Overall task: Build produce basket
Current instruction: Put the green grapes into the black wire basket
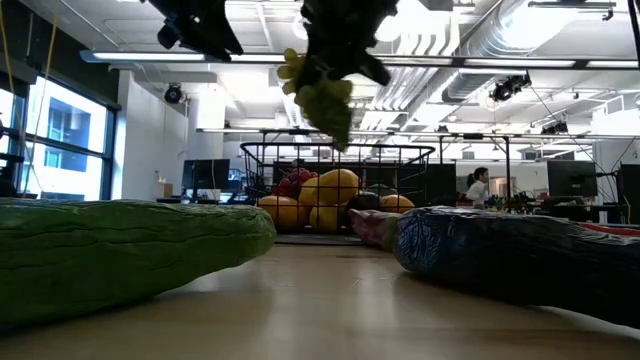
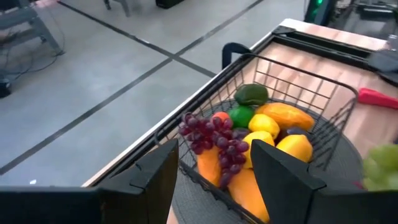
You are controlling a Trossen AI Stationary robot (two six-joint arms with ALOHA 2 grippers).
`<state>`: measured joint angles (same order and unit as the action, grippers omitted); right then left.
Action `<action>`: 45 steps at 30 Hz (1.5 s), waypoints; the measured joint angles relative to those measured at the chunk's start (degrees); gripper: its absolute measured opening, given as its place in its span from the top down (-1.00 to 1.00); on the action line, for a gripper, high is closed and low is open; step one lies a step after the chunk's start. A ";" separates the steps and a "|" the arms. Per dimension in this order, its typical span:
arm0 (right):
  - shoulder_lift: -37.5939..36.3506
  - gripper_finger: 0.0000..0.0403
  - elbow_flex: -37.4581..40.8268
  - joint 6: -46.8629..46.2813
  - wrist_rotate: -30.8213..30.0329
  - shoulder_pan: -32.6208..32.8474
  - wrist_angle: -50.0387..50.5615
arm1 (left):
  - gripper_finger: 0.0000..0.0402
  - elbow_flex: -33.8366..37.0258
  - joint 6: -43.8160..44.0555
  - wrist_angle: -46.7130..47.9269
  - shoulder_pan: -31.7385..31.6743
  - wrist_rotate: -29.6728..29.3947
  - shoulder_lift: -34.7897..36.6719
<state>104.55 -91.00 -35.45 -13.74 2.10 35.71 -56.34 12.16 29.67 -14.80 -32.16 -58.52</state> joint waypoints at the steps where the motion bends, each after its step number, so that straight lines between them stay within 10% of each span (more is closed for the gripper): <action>1: -0.12 0.82 0.00 0.81 0.49 -1.22 -1.91 | 0.04 -0.02 0.56 0.15 -0.40 0.00 0.00; 16: 0.21 0.82 0.00 6.30 2.01 -14.09 -17.35 | 0.04 -0.02 4.16 0.13 -3.86 0.02 -0.04; 34: 9.20 0.81 -0.09 -5.45 5.62 -14.98 -19.28 | 0.04 0.00 4.17 0.13 -4.43 0.00 -0.09; 45: 10.16 0.26 -0.02 -5.73 7.46 -15.54 -21.04 | 0.04 0.00 4.16 0.13 -4.32 6.59 -0.09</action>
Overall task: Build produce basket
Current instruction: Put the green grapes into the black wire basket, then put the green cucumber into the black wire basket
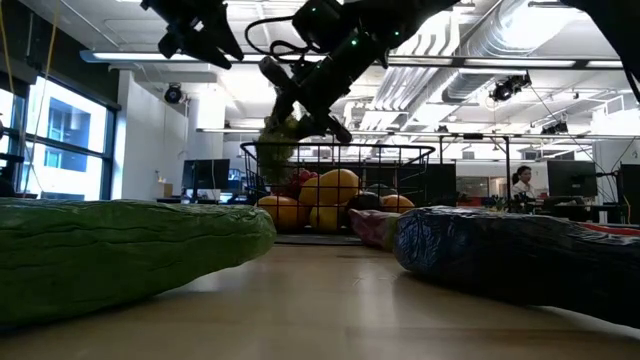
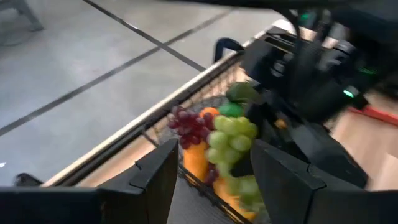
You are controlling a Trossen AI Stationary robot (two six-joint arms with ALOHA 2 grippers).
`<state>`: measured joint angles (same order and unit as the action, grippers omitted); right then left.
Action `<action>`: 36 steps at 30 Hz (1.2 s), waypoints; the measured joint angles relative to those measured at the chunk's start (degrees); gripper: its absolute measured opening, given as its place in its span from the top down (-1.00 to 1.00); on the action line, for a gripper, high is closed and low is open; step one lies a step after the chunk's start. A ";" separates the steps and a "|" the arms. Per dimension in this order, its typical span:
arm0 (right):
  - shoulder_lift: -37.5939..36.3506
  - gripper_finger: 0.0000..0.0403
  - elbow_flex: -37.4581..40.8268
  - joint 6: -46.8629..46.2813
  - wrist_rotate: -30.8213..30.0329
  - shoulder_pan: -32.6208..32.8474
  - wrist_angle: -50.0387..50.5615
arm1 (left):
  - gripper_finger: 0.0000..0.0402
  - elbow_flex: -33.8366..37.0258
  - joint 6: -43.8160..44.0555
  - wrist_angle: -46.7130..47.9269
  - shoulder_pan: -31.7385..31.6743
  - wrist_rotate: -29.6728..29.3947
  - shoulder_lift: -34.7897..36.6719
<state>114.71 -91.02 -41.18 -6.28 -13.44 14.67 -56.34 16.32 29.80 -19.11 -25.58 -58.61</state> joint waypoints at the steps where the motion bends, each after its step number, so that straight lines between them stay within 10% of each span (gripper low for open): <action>1: -0.08 0.20 0.00 -0.21 0.57 -0.16 -0.10 | 0.04 -0.02 0.00 0.03 0.00 1.12 0.00; 18: -7.97 -0.01 0.00 -0.84 3.37 -2.55 6.74 | -0.12 -0.02 -1.23 6.44 -0.04 8.79 0.00; 36: -19.91 -0.01 0.00 -5.08 -2.45 3.46 16.62 | -0.22 -0.02 16.95 10.19 7.82 19.81 -0.88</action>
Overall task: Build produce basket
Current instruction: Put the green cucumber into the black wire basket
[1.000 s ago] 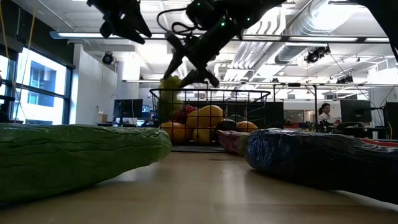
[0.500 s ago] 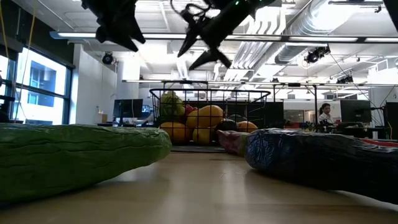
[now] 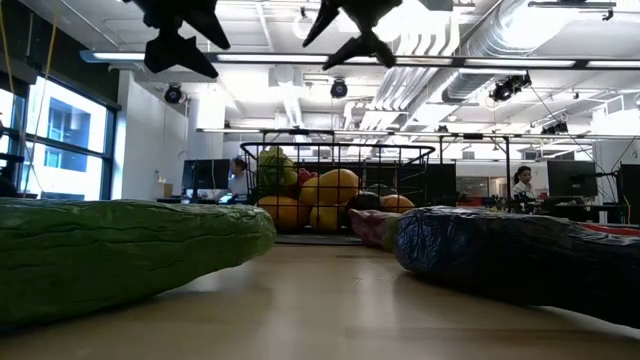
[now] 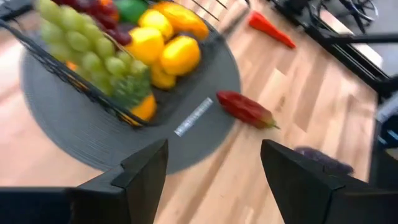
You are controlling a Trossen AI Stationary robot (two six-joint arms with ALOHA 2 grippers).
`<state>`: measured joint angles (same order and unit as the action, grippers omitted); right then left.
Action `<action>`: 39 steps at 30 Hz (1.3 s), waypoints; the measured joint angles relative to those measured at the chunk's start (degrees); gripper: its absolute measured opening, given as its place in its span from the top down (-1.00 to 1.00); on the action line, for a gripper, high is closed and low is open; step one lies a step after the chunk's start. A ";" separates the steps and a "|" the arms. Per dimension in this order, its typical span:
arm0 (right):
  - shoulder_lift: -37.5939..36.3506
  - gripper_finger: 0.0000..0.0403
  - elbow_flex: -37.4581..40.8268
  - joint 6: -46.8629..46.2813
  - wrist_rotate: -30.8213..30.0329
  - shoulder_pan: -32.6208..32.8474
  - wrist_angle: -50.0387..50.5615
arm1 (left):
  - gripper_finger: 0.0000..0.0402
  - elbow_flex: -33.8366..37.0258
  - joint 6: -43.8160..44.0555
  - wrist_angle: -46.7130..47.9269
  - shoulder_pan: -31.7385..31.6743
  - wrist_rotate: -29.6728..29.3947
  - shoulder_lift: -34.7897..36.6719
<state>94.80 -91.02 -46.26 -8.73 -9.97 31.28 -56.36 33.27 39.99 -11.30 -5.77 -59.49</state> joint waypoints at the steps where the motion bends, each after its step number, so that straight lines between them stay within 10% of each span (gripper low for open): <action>1: -0.21 -0.01 0.00 -0.45 -0.18 0.46 1.10 | -0.22 0.00 0.76 0.02 1.23 -0.20 -0.44; 39: -0.41 -0.01 0.00 2.79 -0.20 6.40 23.85 | -0.22 0.02 47.53 -13.72 34.74 -3.54 -28.14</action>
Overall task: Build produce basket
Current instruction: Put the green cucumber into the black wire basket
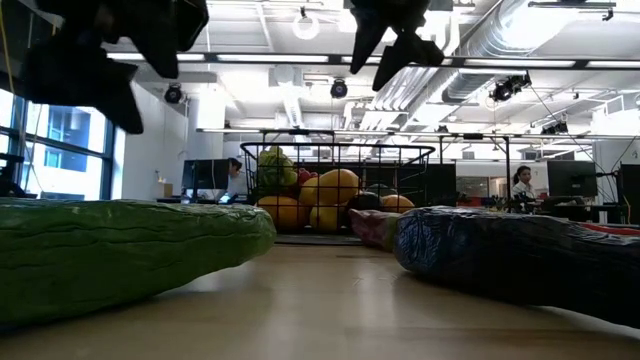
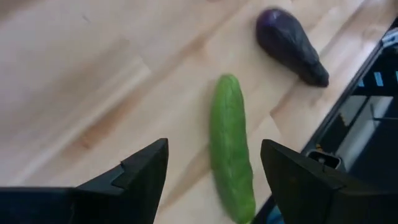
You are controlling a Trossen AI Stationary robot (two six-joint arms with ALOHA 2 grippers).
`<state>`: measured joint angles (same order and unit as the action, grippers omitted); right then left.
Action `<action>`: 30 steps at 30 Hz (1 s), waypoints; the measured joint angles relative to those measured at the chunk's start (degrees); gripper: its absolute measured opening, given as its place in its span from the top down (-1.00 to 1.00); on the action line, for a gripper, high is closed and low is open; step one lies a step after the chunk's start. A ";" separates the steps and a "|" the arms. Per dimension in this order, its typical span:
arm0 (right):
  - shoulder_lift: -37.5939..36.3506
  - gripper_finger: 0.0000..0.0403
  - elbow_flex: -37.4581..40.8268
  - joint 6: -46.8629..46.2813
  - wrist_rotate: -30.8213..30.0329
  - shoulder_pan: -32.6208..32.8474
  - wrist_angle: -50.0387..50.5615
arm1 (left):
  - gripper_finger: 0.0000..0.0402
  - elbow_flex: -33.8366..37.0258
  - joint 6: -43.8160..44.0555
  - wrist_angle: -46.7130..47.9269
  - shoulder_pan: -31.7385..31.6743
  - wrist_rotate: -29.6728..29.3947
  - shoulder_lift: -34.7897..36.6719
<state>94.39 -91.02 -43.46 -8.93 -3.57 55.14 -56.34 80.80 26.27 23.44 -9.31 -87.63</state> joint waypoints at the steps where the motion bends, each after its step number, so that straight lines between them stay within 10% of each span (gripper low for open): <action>1: 0.02 -0.01 0.00 0.00 -0.23 0.00 0.19 | -0.22 0.00 0.89 -0.69 0.59 -0.02 -0.58; 13: 0.07 -0.01 0.00 1.07 -2.12 0.54 1.73 | -0.22 -0.01 7.67 -9.84 5.53 2.01 -4.99; 30: 0.07 -0.01 0.00 0.87 -4.69 6.67 2.27 | -0.22 -12.72 8.73 5.72 7.68 -4.46 -6.65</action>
<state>94.45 -91.02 -42.59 -13.62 3.10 57.41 -69.06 89.54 31.99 31.12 -13.77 -94.28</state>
